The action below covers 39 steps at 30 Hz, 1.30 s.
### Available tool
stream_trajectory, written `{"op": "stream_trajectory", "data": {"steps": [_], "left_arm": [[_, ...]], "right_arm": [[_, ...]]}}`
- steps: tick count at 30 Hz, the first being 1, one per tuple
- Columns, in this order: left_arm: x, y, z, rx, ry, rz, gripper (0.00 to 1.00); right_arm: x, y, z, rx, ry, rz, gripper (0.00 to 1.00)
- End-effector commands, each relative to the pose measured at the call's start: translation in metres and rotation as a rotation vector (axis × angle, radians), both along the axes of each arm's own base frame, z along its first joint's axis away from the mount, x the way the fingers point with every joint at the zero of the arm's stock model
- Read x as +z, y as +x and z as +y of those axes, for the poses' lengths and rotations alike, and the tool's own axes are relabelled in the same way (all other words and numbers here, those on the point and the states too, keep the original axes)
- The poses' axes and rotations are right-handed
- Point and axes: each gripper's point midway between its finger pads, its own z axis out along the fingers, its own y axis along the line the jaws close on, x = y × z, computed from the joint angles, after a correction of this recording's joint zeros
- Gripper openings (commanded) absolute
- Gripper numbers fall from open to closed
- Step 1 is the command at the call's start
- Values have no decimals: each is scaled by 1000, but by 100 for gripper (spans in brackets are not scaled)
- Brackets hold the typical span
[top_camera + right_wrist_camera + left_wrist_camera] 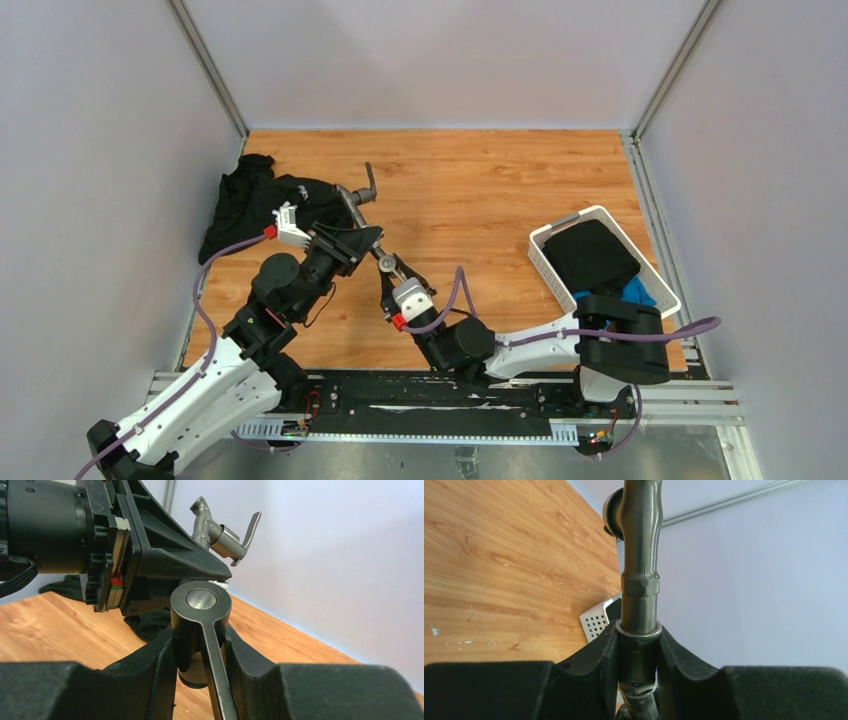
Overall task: Install the water faucets
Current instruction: Pick up the water faucet from the center of the board.
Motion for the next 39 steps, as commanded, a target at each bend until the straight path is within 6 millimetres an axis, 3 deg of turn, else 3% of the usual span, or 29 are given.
{"op": "stream_trajectory", "data": {"steps": [1, 19, 31, 39], "left_arm": [[19, -14, -9, -81, -60, -47, 0], [12, -16, -6, -75, -31, 14, 0], [19, -17, -9, -95, 11, 17, 0], [15, -15, -6, -75, 44, 28, 0]], "right_arm": [[22, 11, -12, -130, 10, -61, 0], [-7, 5, 13, -219, -551, -439, 0], [-16, 5, 3, -307, -836, -618, 0], [-14, -11, -9, -298, -892, -677, 0]]}}
